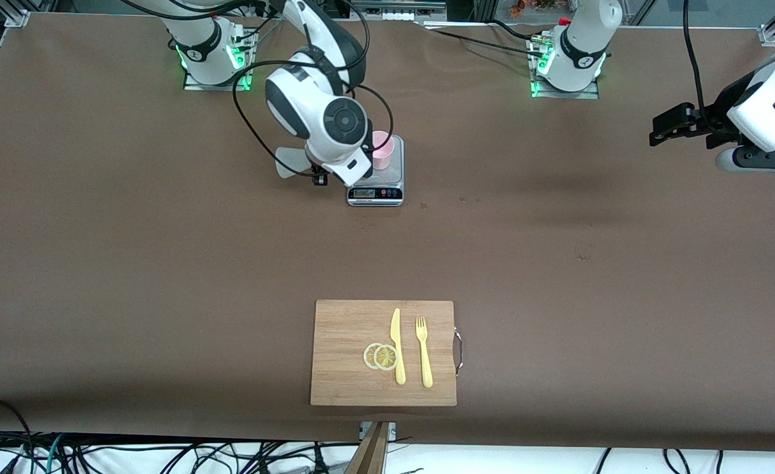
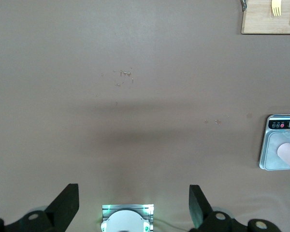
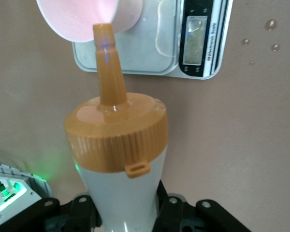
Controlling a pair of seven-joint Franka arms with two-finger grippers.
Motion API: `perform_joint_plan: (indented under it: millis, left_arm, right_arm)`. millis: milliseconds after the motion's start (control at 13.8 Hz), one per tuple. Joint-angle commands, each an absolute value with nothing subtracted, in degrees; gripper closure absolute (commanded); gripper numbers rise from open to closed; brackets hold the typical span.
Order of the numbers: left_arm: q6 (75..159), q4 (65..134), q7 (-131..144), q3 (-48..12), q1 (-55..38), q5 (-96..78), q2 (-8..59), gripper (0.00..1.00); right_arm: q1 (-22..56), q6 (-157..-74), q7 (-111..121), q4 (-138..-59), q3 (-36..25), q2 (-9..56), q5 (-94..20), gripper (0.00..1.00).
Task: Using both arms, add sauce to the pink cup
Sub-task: 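Tilt the bottle nozzle over the pink cup with the right gripper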
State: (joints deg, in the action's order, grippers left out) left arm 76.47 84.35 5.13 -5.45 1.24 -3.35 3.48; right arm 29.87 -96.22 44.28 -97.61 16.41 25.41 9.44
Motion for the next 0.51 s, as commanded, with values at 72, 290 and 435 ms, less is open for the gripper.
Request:
perform_joint_plan:
  millis: [72,290,435]
  left_arm:
    - [76.64,84.02,3.78,-5.54,1.32,-2.11,3.6,0.0]
    - [76.73,84.02,3.78,-5.54,1.32,-2.11,3.6,0.0]
    - [76.64,84.02,3.78,-5.54,1.32,-2.11,3.6,0.0]
  right_arm:
    - [31.02,-93.61,38.07,-98.09,18.72,25.22,14.67,1.0]
    - [32.77,-92.64,35.26,-98.0,19.34,26.1,16.77,1.0]
    - [33.84,-92.72,32.97,-98.0,19.34,26.89,18.1,1.0]
